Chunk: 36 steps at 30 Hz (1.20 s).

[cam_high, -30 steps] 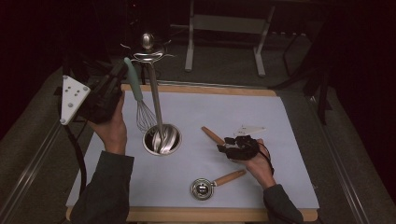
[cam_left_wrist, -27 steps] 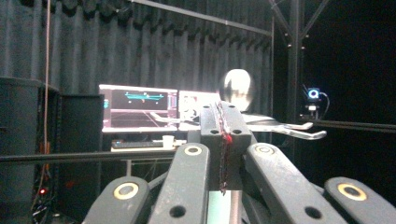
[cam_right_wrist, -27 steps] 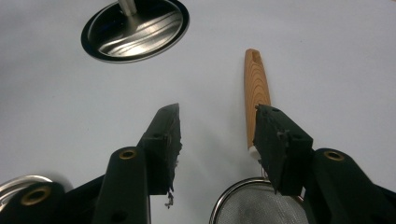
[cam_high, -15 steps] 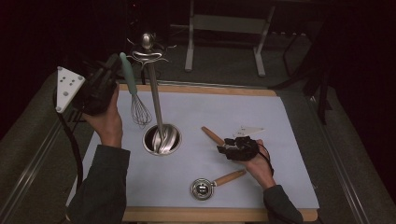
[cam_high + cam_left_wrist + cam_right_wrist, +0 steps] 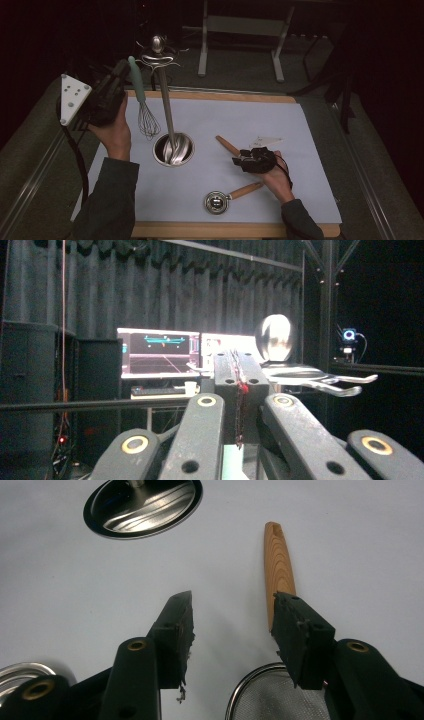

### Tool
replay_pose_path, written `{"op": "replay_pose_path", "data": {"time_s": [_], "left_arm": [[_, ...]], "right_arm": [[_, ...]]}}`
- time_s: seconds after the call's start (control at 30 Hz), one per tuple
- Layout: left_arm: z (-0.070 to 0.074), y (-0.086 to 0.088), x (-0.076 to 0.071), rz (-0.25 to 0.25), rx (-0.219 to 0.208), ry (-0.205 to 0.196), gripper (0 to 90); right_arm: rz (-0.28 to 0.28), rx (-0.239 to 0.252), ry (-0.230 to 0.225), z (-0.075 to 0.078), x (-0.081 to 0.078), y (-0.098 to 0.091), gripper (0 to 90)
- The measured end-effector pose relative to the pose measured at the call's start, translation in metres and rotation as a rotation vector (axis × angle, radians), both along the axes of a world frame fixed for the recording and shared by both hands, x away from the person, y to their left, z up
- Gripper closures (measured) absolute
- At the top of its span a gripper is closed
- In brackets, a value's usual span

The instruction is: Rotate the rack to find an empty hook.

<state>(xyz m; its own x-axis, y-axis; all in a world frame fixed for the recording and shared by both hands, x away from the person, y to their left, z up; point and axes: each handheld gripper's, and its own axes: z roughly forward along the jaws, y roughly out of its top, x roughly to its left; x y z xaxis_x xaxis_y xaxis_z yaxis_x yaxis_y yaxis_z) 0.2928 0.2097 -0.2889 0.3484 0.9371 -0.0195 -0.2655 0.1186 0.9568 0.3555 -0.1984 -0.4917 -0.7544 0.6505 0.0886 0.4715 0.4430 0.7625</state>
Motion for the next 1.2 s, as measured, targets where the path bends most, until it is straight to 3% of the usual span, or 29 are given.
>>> {"op": "replay_pose_path", "data": {"time_s": [0.2,0.57,1.2], "left_arm": [[0.001,-0.007,-0.004,-0.025,0.015,-0.009,90.0],[0.001,-0.032,-0.006,-0.082,0.087,-0.009,90.0],[0.005,-0.038,-0.001,-0.107,0.098,0.023,90.0]], "right_arm": [[0.004,0.001,0.0,0.0,-0.001,0.001,50.4],[0.002,0.001,0.003,-0.004,0.0,0.0,50.4],[0.003,0.002,0.012,-0.007,0.0,0.003,50.0]]}}
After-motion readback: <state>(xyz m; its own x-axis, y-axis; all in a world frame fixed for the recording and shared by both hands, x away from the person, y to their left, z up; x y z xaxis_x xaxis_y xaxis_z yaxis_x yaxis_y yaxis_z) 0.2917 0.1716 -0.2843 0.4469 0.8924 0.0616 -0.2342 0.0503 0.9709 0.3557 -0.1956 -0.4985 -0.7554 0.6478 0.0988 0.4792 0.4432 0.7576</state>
